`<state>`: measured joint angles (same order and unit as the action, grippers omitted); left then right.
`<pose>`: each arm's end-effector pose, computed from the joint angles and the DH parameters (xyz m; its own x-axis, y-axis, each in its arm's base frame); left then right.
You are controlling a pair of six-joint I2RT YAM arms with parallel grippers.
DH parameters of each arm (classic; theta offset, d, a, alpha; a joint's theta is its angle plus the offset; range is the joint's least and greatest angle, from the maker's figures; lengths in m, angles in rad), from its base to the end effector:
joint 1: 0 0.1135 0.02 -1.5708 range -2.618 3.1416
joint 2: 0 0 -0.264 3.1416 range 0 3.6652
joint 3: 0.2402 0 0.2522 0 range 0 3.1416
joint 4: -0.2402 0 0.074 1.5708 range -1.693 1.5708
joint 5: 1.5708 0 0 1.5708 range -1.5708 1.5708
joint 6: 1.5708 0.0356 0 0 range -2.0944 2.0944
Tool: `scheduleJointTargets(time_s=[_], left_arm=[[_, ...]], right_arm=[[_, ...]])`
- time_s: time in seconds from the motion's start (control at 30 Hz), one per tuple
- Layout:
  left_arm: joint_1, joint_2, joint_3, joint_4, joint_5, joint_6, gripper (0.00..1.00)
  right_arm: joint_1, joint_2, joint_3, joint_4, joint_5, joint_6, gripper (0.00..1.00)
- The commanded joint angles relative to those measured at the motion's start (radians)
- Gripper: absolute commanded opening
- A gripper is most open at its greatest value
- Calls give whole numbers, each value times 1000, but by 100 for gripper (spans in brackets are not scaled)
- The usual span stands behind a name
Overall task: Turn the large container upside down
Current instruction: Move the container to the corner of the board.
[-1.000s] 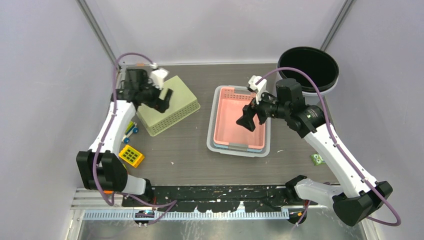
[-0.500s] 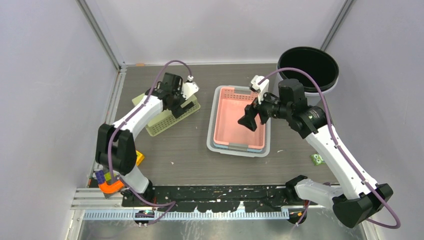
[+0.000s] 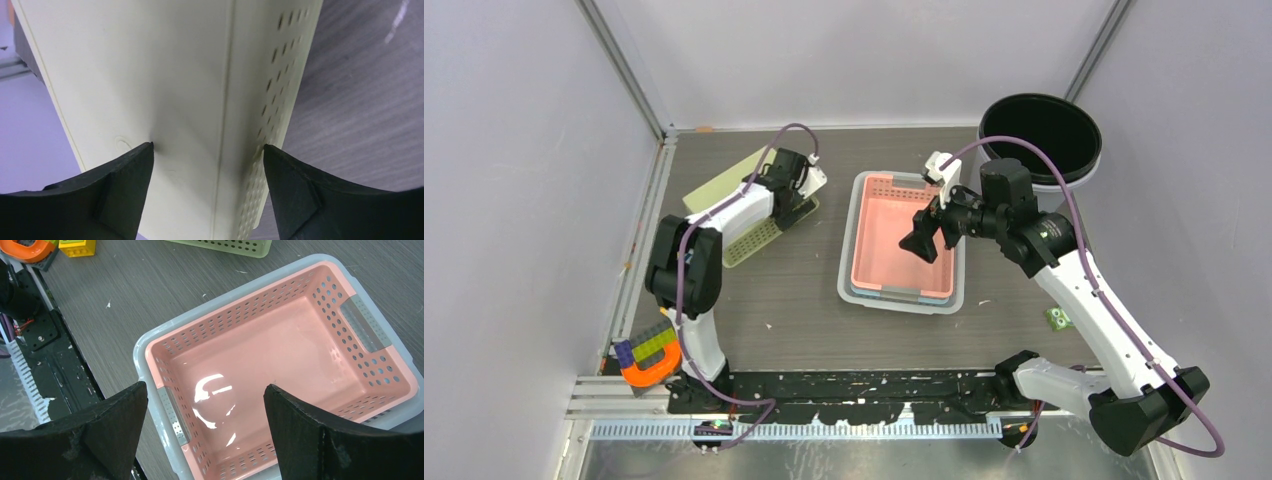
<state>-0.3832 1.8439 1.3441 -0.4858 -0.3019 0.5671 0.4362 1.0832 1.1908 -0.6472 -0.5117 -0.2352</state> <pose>0.3699 -0.1377 0.2130 -0.5422 0.7716 -0.3328 0.5880 0.6313 0.5058 0.1952 0.1102 0.3787 -0.2783 -0.3539 -0.8929 -0.8370 0.5453 0.0447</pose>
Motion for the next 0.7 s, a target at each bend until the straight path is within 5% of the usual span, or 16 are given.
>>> scheduleJointTargets(time_s=[0.0,0.43,0.67], left_arm=[[0,76,112,0,-89,-79,79],[31,365,492,-262,-141,-336,48],[102,471,671,-383,-85,-457,44]], right_arm=[[-5,-13,-1,49,-10,-18,90],[-10,9,-4,50,8,-24,90],[-11,18,-3,50,17,-30,90]])
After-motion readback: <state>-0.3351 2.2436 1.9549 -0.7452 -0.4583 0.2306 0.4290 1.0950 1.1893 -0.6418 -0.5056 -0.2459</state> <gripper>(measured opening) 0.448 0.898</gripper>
